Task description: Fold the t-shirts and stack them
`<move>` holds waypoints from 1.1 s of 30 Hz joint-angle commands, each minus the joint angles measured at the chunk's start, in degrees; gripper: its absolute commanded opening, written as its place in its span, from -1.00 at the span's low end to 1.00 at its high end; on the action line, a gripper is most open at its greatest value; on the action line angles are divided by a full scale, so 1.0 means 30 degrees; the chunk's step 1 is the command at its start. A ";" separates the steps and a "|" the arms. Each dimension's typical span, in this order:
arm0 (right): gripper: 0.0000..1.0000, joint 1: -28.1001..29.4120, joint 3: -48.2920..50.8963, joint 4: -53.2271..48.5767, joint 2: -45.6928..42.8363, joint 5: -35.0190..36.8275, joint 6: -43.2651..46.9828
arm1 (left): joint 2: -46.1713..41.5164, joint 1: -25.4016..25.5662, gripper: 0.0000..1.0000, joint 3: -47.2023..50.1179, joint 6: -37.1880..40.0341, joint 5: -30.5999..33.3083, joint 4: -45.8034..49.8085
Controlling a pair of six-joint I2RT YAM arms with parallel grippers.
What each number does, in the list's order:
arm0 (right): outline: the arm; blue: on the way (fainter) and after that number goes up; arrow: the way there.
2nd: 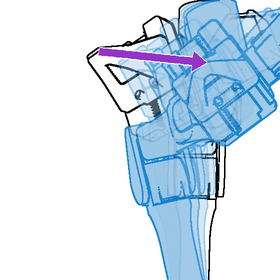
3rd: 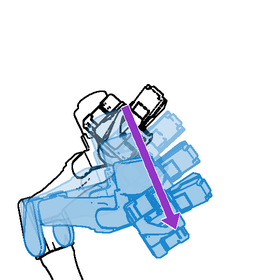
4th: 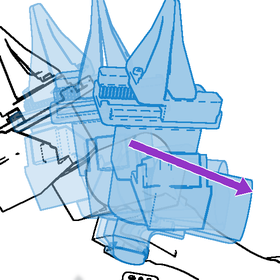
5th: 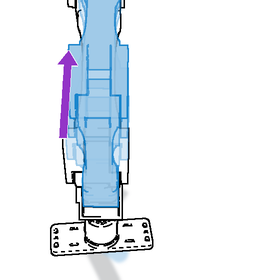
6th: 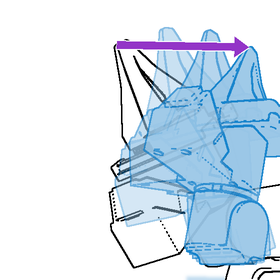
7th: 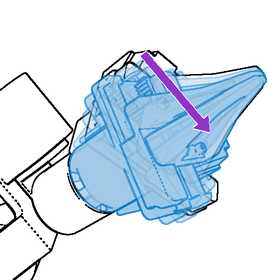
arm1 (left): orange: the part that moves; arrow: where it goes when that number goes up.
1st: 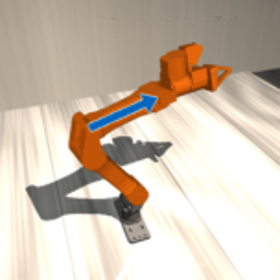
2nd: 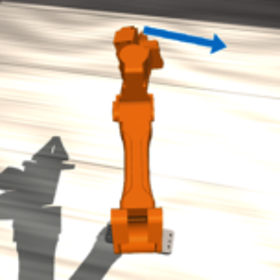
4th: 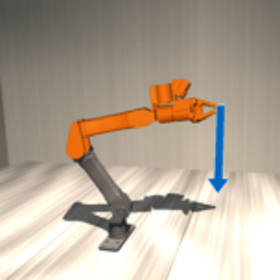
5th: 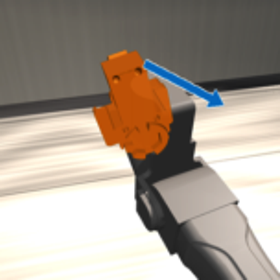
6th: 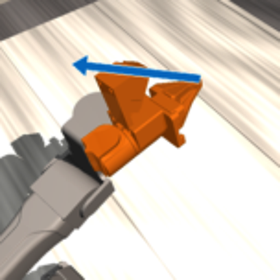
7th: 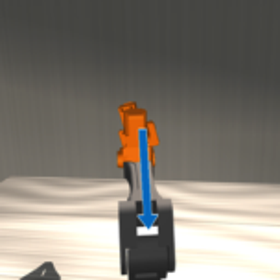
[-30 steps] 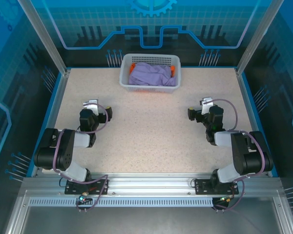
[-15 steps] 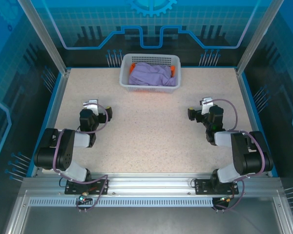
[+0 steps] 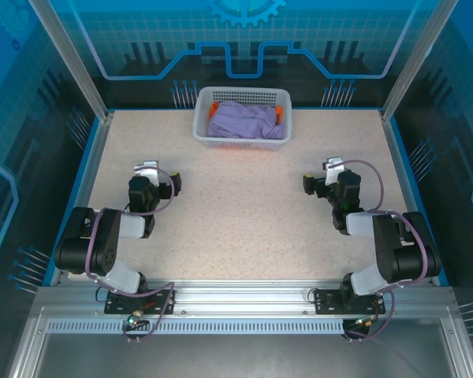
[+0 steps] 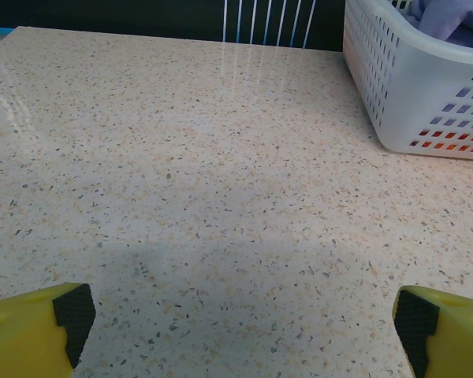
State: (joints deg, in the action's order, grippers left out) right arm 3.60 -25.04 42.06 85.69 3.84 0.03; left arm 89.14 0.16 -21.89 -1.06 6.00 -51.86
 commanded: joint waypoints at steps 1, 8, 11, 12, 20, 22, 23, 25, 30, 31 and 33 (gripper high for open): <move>1.00 0.0250 -0.1444 -0.3139 -0.0886 0.0093 0.0427 | -0.0998 0.0143 0.98 -0.0475 0.0668 -0.0967 0.1291; 0.99 0.0542 -0.1020 -0.4912 -0.5736 0.1995 -0.0053 | -0.4917 0.0633 0.98 -0.2353 0.0403 -0.0799 0.6953; 1.00 0.0408 -0.1487 -0.6804 -0.8085 0.1978 -0.0326 | -0.6009 0.0506 0.98 -0.4388 -0.1234 0.0940 0.8894; 0.99 0.0278 -0.2142 -0.8026 -0.8509 0.2037 -0.0858 | -0.6121 0.0410 0.98 -0.5122 -0.1622 0.0987 0.9398; 1.00 -0.2867 -1.2212 -2.0479 -0.5235 -0.0585 -0.6804 | -0.5746 -0.0829 0.98 -1.1348 -0.8617 0.2031 1.5846; 1.00 -0.3411 -1.3218 -2.0037 -0.4257 -0.3134 -0.7863 | -0.5888 -0.1248 0.98 -1.0267 -1.1468 0.1531 1.4309; 0.99 -0.3313 -1.3650 -1.9606 -0.3842 -0.3684 -0.8461 | -0.5805 -0.1314 0.98 -0.9761 -1.2616 0.1357 1.3757; 1.00 -0.2547 -1.4745 -1.9385 -0.2833 -0.4087 -0.9148 | -0.5485 -0.1236 0.97 -0.9460 -1.3751 0.0701 1.3794; 0.92 0.1558 -2.1260 -2.3680 0.2886 -0.2384 -0.8203 | -0.4674 0.1372 0.97 -0.9170 -1.4155 0.1040 1.5305; 0.88 0.2393 -2.2896 -2.4901 0.4380 -0.1923 -0.7993 | -0.4486 0.2274 0.98 -0.9122 -1.4226 0.1303 1.5702; 0.82 0.3570 -2.5911 -2.6673 0.7032 -0.1744 -0.7870 | -0.3951 0.3746 0.97 -0.9051 -1.4523 0.1308 1.6227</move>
State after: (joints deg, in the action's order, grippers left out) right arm 9.61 -93.84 -25.54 99.50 -2.39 -23.88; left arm 76.01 6.94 -49.65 -41.06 9.74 -6.70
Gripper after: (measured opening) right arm 0.917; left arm 0.988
